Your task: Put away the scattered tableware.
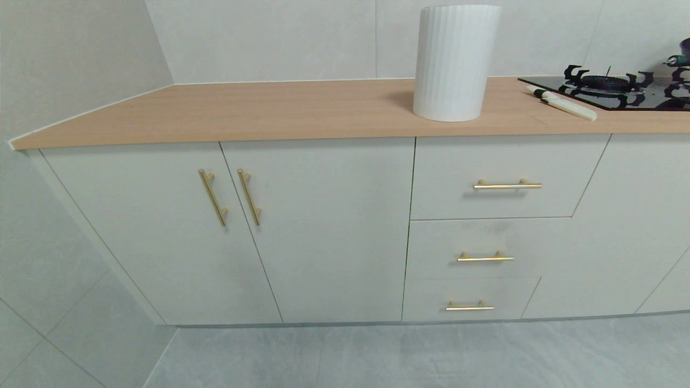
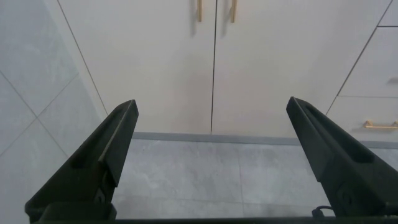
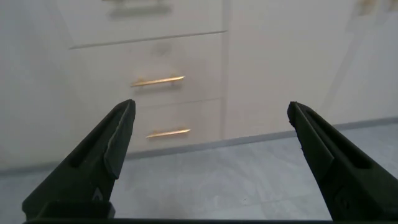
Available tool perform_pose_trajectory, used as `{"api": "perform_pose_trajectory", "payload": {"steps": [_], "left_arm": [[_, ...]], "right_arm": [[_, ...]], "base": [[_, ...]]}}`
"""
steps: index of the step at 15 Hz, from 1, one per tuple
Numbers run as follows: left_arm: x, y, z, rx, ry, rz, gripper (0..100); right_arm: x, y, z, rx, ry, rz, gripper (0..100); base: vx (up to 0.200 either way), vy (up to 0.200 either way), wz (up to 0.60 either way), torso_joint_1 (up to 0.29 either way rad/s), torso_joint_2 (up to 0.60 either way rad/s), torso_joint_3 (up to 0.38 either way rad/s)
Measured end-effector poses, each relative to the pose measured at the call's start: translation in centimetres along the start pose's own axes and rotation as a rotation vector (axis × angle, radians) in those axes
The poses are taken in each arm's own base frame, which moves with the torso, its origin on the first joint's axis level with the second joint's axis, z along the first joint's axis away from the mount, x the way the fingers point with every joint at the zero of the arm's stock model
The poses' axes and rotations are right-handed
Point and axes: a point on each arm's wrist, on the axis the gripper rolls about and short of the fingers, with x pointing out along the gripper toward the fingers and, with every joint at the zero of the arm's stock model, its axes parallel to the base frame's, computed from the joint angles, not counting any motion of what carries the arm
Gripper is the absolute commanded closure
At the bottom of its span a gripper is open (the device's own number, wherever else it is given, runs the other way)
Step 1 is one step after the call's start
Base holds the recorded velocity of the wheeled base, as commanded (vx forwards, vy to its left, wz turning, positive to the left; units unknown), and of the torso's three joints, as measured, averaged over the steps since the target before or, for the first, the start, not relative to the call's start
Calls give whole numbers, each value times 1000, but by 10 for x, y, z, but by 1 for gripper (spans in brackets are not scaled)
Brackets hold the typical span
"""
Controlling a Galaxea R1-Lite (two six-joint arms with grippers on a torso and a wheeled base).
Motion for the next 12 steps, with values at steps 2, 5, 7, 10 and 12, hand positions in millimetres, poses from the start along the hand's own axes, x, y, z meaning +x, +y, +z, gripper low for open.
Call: {"api": "perform_pose_trajectory", "payload": {"steps": [2,5,7,10,12], "left_arm": [[0,0,0,0,0,1,0],[0,0,0,0,0,1,0],[0,0,0,1,0,1,0],[0,0,0,1,0,0,0],[0,0,0,5,0,-1,0]], "right_arm": [[0,1,-2,-12,19,37,0],[0,1,-3,-35,23,56,0],[0,1,-3,-35,25,56,0],[0,1,-3,-35,26,56,0],[0,1,-3,-36,27,56,0]], "base": [[0,0,0,0,0,0],[0,0,0,0,0,0],[0,0,0,0,0,0],[0,0,0,0,0,0],[0,0,0,0,0,0]]}}
